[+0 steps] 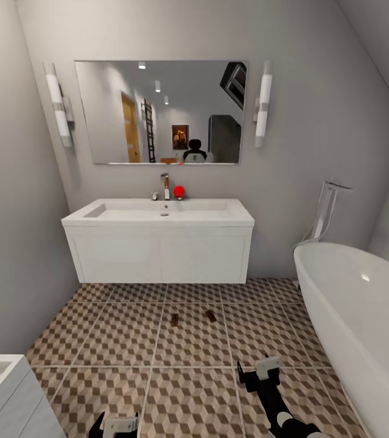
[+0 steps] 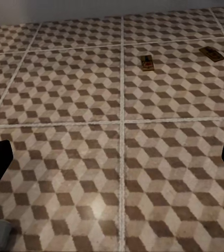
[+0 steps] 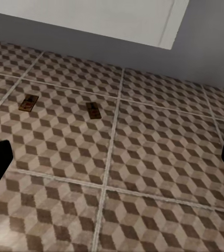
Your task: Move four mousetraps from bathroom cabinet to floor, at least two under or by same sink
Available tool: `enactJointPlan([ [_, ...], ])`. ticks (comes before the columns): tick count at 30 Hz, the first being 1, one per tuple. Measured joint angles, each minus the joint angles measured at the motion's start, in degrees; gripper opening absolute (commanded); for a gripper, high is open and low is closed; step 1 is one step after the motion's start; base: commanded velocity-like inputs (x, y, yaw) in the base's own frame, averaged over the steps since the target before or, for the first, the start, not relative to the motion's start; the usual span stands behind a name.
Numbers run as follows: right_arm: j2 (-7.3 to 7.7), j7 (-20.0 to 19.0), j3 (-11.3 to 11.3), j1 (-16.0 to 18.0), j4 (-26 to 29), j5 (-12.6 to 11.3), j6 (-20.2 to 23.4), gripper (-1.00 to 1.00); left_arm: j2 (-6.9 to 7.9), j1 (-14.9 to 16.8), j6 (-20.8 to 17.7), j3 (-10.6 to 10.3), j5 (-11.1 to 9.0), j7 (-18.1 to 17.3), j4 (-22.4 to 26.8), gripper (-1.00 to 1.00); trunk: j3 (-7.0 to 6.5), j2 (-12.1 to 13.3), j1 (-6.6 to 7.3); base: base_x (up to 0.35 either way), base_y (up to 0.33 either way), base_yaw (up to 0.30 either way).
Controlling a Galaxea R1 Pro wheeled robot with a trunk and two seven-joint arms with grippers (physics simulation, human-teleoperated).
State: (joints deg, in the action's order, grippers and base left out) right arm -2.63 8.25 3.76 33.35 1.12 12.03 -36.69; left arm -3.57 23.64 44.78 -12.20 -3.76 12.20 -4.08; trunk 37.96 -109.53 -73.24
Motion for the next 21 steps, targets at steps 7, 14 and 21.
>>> enactJointPlan([
  [7, 0.00, 0.0, 0.0, 0.0, 0.0, 0.0, 0.0, 1.00, 0.00, 0.0, 0.0, 0.0, 0.0, 0.0, 0.0, 1.00, -1.26, 2.8, 1.54, 0.000, 0.000, 0.000],
  [14, 0.00, 0.0, 0.0, 0.0, 0.0, 0.0, 0.0, 1.00, 0.00, 0.0, 0.0, 0.0, 0.0, 0.0, 0.0, 1.00, -2.51, 5.6, 3.08, 0.000, 0.000, 0.000],
  [21, 0.00, 0.0, 0.0, 0.0, 0.0, 0.0, 0.0, 1.00, 0.00, 0.0, 0.0, 0.0, 0.0, 0.0, 0.0, 1.00, -3.77, 8.4, 4.61, 0.000, 0.000, 0.000],
])
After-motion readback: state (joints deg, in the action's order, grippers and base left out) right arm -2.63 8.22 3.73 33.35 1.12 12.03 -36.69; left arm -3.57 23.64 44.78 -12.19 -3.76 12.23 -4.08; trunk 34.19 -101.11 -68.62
